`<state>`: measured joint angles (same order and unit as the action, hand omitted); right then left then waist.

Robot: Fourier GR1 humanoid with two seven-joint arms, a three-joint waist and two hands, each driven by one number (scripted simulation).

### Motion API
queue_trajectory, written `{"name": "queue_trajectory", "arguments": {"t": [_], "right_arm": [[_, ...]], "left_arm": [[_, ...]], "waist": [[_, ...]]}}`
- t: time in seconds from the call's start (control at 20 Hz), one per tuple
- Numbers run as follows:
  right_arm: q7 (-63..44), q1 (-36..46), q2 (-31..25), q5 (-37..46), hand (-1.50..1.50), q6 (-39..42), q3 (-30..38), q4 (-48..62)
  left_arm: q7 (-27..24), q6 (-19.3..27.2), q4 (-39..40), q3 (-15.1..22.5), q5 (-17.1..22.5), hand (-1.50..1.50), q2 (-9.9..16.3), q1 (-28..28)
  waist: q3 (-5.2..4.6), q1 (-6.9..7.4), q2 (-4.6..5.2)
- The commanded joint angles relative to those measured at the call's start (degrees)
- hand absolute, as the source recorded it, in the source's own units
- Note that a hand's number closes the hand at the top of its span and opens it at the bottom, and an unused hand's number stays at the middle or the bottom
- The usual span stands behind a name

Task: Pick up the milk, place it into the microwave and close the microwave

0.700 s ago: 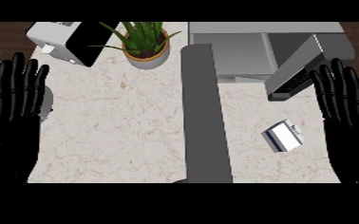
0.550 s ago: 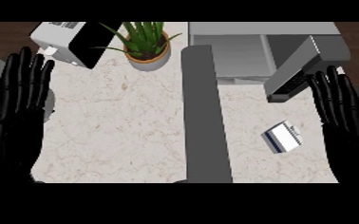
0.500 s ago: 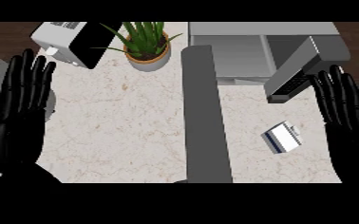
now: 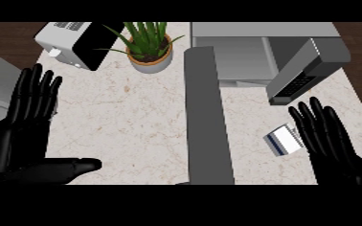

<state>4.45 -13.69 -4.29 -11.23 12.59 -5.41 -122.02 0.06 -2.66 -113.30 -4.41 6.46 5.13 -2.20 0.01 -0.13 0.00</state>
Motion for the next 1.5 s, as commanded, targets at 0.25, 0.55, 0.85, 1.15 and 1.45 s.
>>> {"name": "queue_trajectory", "arguments": {"t": [0.25,0.55,0.85,1.15,1.45], "right_arm": [[4.1,-11.0,1.3,3.2,-1.5,0.5,-1.5,-4.9],[8.9,-8.8,4.2,13.0,-1.5,-6.7,-3.1,1.1],[12.3,-8.6,4.2,14.4,-1.5,-9.7,0.2,3.2],[19.4,-3.3,1.3,9.6,-1.5,-7.2,10.0,15.5],[23.6,1.2,2.8,14.7,-1.5,-10.4,9.6,26.2]], "left_arm": [[-3.3,-3.8,-4.3,0.2,1.1,-1.5,-1.1,-10.0],[-5.6,-7.0,-8.7,-0.3,2.8,-1.5,-1.1,-17.7],[-8.4,-8.1,-8.3,0.6,1.7,-1.5,-2.8,-21.8],[-9.7,-7.1,-8.8,2.7,-1.5,-1.5,-5.0,-21.6],[-15.4,-11.6,-8.4,2.0,0.2,-1.5,-5.0,-28.3]], "waist": [[-0.02,-0.01,-0.11],[-0.02,0.39,-0.1],[-0.02,0.28,-0.08],[0.0,0.28,-0.03],[-0.01,0.73,-0.04]]}}
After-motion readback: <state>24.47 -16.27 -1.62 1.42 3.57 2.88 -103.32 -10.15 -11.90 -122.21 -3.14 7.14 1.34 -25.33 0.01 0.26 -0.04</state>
